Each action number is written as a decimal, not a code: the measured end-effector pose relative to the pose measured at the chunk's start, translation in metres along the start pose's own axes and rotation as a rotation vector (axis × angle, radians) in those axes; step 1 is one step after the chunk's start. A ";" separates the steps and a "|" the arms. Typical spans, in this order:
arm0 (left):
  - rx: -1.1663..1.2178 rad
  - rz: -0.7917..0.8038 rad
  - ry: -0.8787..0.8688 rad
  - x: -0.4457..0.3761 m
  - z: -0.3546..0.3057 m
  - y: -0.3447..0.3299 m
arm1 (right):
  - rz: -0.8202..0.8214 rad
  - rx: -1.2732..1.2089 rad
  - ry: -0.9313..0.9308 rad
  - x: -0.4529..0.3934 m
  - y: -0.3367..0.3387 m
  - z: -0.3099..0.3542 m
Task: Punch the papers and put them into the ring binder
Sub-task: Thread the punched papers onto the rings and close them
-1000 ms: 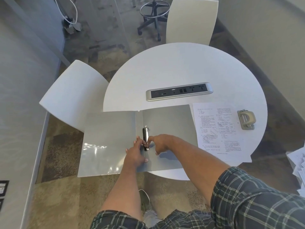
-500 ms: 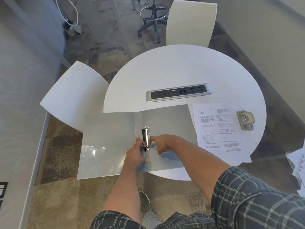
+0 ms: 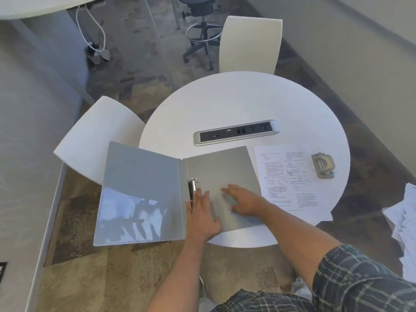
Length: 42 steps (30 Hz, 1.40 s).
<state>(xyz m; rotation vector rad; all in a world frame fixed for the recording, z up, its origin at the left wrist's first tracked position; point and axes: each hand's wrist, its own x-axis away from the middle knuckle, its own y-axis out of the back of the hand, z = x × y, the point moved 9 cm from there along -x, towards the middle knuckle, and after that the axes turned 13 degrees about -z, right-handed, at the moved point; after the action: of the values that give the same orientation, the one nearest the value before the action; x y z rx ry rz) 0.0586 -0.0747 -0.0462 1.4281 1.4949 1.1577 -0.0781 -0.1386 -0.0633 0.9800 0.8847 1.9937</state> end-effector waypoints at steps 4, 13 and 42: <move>0.004 0.116 -0.198 0.004 -0.055 -0.022 | -0.307 -0.026 -0.234 0.034 0.045 -0.061; -0.095 0.411 -0.409 0.005 -0.147 -0.065 | -0.566 0.100 -0.851 0.115 0.084 -0.180; -0.187 0.573 -0.438 0.006 -0.153 -0.097 | -0.529 -0.114 -1.164 0.148 0.072 -0.231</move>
<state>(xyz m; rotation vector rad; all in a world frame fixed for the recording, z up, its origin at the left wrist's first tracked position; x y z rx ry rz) -0.1171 -0.0825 -0.0908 1.8872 0.6733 1.1667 -0.3606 -0.1098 -0.0635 1.3908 0.2897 0.7645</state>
